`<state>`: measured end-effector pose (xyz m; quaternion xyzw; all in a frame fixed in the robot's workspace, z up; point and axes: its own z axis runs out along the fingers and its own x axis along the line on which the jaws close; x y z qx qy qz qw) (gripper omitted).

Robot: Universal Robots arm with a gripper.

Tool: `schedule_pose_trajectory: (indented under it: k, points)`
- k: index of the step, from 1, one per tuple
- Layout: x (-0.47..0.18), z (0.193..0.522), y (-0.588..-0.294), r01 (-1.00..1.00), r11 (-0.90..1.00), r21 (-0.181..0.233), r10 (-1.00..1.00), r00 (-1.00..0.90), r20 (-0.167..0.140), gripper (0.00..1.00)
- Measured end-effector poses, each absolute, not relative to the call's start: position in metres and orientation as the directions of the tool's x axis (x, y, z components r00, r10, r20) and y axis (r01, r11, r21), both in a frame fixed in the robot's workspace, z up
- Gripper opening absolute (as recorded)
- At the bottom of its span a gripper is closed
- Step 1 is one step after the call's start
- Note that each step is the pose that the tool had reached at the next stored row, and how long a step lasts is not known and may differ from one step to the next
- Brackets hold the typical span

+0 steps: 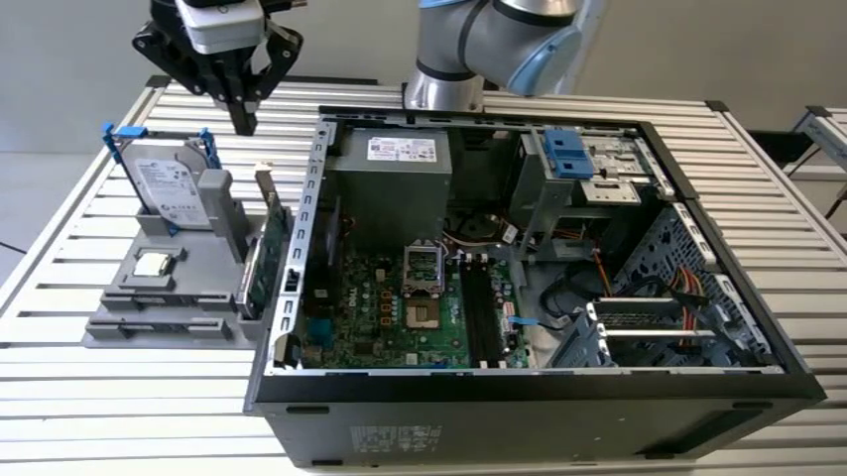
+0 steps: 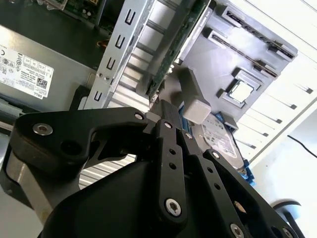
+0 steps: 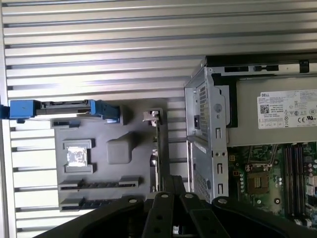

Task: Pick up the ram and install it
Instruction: 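Reach for the ram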

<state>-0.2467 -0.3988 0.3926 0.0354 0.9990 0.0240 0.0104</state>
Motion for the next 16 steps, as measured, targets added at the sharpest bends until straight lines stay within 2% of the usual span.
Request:
schedule_pose_trajectory:
  k: [16]
  points:
    - [-0.270,0.393,-0.399,0.070,0.996,0.049,0.071,-0.997,-0.019,0.00]
